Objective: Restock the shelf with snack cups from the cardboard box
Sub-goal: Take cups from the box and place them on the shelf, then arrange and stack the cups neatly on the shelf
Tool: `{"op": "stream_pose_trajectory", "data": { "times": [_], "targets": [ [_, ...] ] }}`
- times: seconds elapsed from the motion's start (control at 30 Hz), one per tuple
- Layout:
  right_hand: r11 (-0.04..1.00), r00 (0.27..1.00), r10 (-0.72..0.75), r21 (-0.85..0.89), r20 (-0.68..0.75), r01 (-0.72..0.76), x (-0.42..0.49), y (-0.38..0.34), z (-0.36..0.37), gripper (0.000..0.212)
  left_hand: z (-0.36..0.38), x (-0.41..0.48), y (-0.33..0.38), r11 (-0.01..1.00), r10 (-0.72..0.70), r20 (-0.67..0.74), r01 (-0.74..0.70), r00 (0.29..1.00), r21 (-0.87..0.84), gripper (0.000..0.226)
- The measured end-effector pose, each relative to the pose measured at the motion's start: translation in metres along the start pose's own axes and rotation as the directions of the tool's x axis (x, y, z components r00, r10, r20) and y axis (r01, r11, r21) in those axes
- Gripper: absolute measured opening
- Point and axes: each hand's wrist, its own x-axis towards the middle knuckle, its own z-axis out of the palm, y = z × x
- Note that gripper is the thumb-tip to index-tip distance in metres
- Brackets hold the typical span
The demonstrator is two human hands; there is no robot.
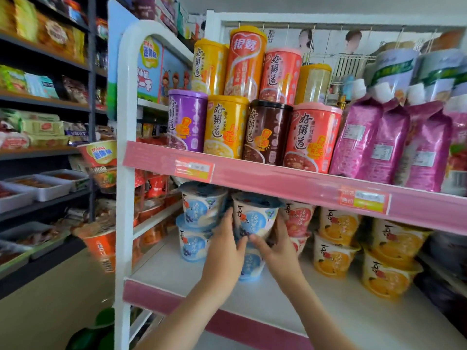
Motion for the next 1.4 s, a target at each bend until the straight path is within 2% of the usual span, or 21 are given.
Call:
{"op": "stream_pose_trajectory", "data": {
  "times": [0.13,0.3,0.43,0.53,0.63,0.7,0.77,0.83,0.9,1.0,1.03,1.07,1.13,1.17,1.27,1.33,1.4],
  "targets": [
    [0.996,0.998,-0.035,-0.087,-0.053,0.031,-0.006,0.007,0.011,0.076,0.003,-0.009,0.000,0.983,0.136,0.020,-0.137,0.991,0.123,0.078],
    [0.986,0.995,-0.055,-0.164,-0.087,0.040,-0.007,0.014,0.018,0.074,0.010,-0.013,-0.004,0.983,0.148,-0.042,-0.143,0.988,0.115,0.065],
    [0.990,0.990,-0.056,-0.136,-0.132,0.038,-0.021,-0.007,0.016,0.080,0.002,-0.020,-0.003,0.979,0.180,-0.027,-0.177,0.983,0.100,0.063],
    [0.955,0.965,-0.163,-0.280,-0.206,0.101,-0.060,-0.028,0.017,0.079,-0.024,-0.050,0.001,0.981,0.167,-0.008,-0.165,0.986,0.107,0.060],
    [0.882,0.958,-0.280,-0.414,-0.069,0.228,-0.128,-0.044,0.037,0.067,-0.064,-0.112,-0.007,0.988,0.086,0.000,-0.085,0.996,0.130,0.052],
    [0.875,0.968,-0.216,-0.416,0.125,0.249,-0.181,-0.049,0.063,0.061,-0.095,-0.169,-0.024,0.990,-0.030,0.006,0.029,1.000,0.141,0.046],
    [0.889,0.945,-0.089,-0.403,0.315,0.218,-0.239,-0.043,0.093,0.057,-0.127,-0.237,-0.046,0.967,-0.223,0.004,0.220,0.975,0.126,0.045],
    [0.899,0.883,0.032,-0.399,0.468,0.179,-0.300,-0.033,0.126,0.056,-0.158,-0.309,-0.070,0.870,-0.465,-0.038,0.465,0.884,0.162,0.044],
    [0.909,0.787,0.153,-0.397,0.598,0.125,-0.358,-0.022,0.157,0.055,-0.185,-0.380,-0.096,0.717,-0.641,-0.117,0.646,0.759,0.262,0.039],
    [0.907,0.633,0.274,-0.413,0.724,0.079,-0.435,-0.001,0.197,0.054,-0.220,-0.462,-0.124,0.457,-0.814,-0.170,0.793,0.555,0.402,0.036],
    [0.894,0.571,0.303,-0.435,0.763,0.107,-0.456,0.003,0.207,0.055,-0.229,-0.484,-0.131,0.364,-0.862,-0.165,0.811,0.479,0.458,0.039],
    [0.881,0.494,0.333,-0.452,0.803,0.142,-0.475,0.006,0.215,0.056,-0.237,-0.504,-0.137,0.269,-0.905,-0.160,0.822,0.394,0.502,0.042],
    [0.891,0.292,0.392,-0.439,0.872,0.114,-0.504,0.013,0.227,0.060,-0.250,-0.540,-0.151,0.121,-0.961,-0.145,0.832,0.235,0.542,0.053],
    [0.894,0.229,0.410,-0.439,0.883,0.095,-0.516,0.020,0.232,0.061,-0.255,-0.558,-0.158,0.068,-0.976,-0.134,0.828,0.171,0.557,0.060],
    [0.876,0.142,0.459,-0.473,0.877,0.091,-0.545,0.045,0.248,0.064,-0.264,-0.603,-0.175,-0.093,-0.989,-0.148,0.737,0.010,0.669,0.072],
    [0.846,0.092,0.513,-0.521,0.853,0.110,-0.558,0.061,0.257,0.069,-0.269,-0.624,-0.181,-0.196,-0.980,-0.171,0.587,-0.097,0.785,0.073],
    [0.813,0.057,0.567,-0.569,0.822,0.119,-0.566,0.075,0.265,0.080,-0.273,-0.640,-0.184,-0.250,-0.960,-0.153,0.482,-0.233,0.840,0.073]
  ]
}}
